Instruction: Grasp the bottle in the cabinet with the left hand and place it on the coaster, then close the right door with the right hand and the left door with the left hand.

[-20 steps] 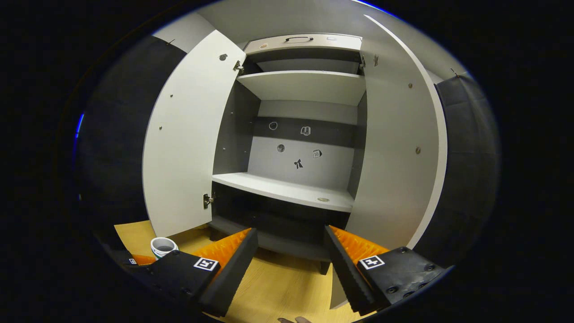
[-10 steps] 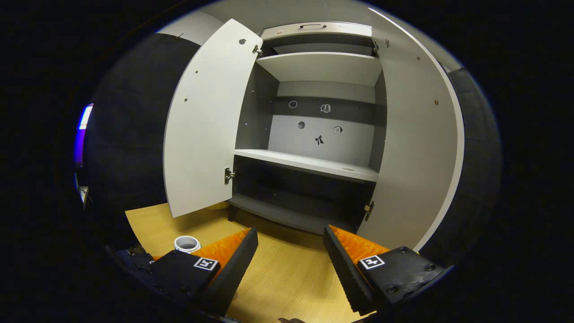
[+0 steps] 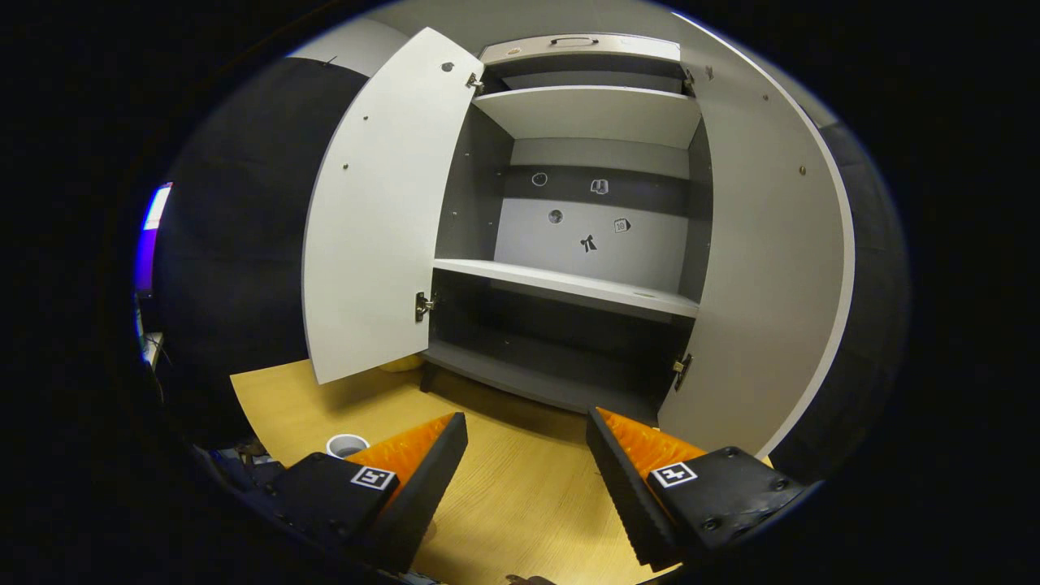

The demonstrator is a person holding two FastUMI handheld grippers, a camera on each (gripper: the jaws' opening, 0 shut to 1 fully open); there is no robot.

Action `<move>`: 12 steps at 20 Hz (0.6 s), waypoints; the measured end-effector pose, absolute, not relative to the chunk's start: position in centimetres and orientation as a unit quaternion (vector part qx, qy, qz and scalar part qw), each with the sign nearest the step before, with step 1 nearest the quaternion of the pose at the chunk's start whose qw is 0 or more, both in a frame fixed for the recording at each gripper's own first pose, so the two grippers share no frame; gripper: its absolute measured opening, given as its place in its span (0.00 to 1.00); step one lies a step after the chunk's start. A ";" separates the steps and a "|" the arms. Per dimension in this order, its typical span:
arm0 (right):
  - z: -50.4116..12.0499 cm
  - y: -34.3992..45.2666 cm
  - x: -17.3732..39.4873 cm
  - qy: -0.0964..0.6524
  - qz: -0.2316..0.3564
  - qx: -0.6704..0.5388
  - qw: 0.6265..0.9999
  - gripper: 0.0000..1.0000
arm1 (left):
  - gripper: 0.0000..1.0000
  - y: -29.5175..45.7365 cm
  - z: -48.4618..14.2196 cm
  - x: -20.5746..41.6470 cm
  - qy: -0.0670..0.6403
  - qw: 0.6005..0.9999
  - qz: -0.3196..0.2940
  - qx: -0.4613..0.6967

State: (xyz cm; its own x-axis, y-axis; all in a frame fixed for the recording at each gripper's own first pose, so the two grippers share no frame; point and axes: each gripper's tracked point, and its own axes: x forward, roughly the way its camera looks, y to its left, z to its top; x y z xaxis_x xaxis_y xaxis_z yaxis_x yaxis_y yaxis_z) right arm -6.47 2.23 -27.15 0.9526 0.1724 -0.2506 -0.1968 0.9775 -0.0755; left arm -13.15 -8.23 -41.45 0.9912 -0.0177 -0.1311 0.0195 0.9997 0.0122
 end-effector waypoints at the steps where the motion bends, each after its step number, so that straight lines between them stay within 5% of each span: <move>1: -27.1 2.3 -6.5 0.122 0.094 -0.049 0.987 0.98 | 0.77 -8.1 -41.5 -13.1 0.068 0.998 -0.007 0.011; 4: -27.0 2.5 -6.5 0.122 0.097 -0.053 0.986 0.98 | 0.93 -7.9 -40.7 -12.8 0.061 0.998 -0.005 0.020; 12: -24.1 2.1 -7.5 0.125 0.090 -0.043 0.987 0.98 | 0.95 -7.1 -33.1 -11.3 0.038 0.998 -0.024 0.047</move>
State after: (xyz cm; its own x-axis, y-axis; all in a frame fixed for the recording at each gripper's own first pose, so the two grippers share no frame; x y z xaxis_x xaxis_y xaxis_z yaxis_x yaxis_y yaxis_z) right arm -7.47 2.11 -24.07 0.9527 0.1670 -0.2538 -0.1883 0.9801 -0.0623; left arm -11.30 -7.10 -33.10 0.9960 -0.0434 -0.0777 0.0506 0.9944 0.0927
